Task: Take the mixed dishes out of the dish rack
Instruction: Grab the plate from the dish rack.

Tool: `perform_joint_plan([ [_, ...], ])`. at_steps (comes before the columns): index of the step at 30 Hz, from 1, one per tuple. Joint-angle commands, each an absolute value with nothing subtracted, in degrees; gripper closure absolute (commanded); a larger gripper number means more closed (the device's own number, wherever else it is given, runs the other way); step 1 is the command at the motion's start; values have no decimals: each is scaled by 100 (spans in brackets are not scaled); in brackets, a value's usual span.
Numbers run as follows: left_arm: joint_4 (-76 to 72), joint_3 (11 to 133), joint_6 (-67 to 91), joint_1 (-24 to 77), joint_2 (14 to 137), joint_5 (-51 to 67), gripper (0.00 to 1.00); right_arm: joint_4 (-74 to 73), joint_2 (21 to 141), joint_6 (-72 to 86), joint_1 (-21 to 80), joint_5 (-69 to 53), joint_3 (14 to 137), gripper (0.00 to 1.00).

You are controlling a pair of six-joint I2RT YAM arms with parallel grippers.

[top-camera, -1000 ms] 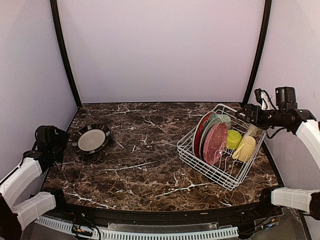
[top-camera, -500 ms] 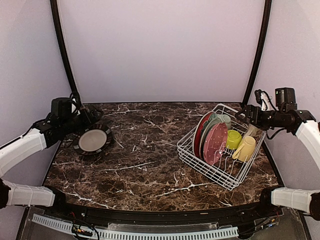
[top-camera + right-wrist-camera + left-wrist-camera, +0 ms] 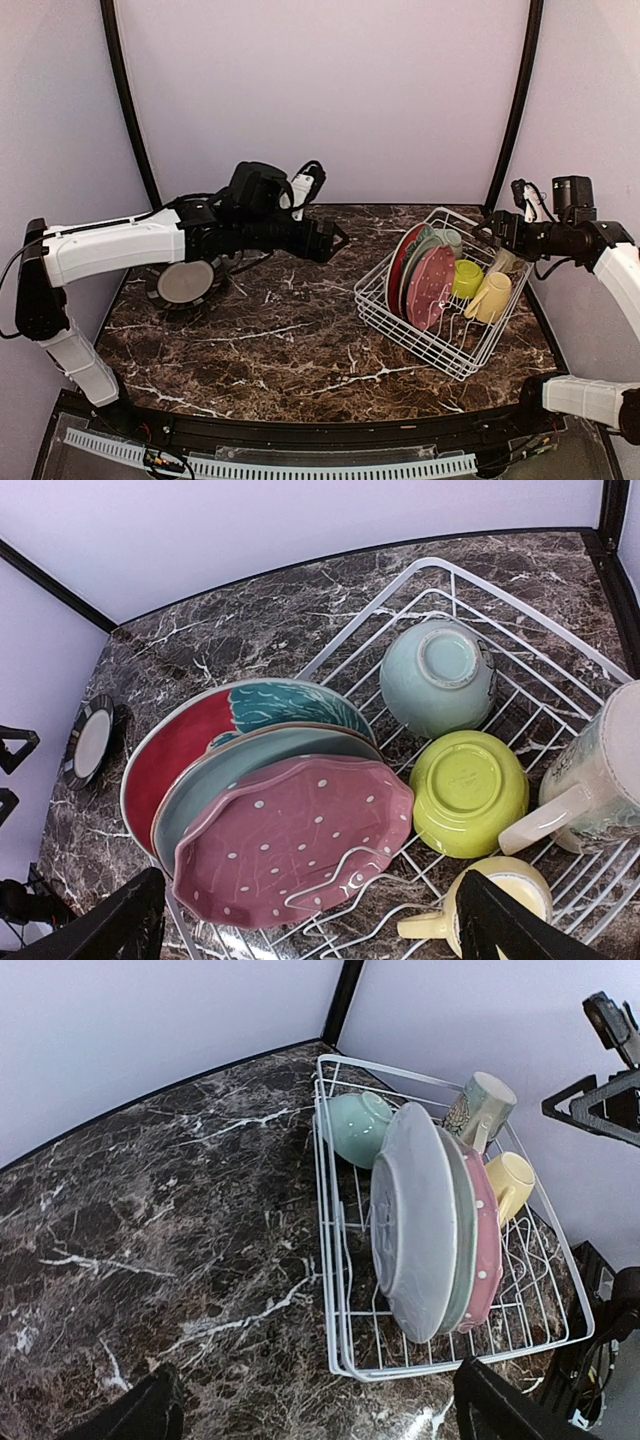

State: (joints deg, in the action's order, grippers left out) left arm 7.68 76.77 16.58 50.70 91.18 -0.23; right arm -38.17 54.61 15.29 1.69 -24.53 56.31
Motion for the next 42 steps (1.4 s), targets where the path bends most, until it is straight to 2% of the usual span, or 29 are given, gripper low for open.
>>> perform_joint_plan([
  [1, 1321, 8678, 1099, 5615, 9747, -643, 8, -3838, 5375, 1492, 198, -2404, 5666, 1],
  [6, 1612, 9664, 1115, 6011, 10713, -746, 9, -3865, 5340, 1488, 198, -2374, 5664, 1],
  [12, 2061, 10843, 1236, 6195, 11609, -871, 18, -3807, 5313, 1516, 196, -2408, 5660, 1],
  [20, 2083, 11138, 1460, 6236, 12013, -1242, 39, -3806, 5284, 1495, 196, -2383, 5610, 1],
  [27, 2211, 11685, 1566, 6242, 12449, -1266, 46, -3804, 5274, 1494, 196, -2365, 5565, 1],
  [35, 2622, 12519, 1531, 6254, 13018, -1605, 61, -3792, 5261, 1486, 195, -2335, 5515, 1],
  [42, 2872, 13005, 1445, 6335, 13416, -1653, 67, -3780, 5256, 1477, 197, -2312, 5486, 1],
])
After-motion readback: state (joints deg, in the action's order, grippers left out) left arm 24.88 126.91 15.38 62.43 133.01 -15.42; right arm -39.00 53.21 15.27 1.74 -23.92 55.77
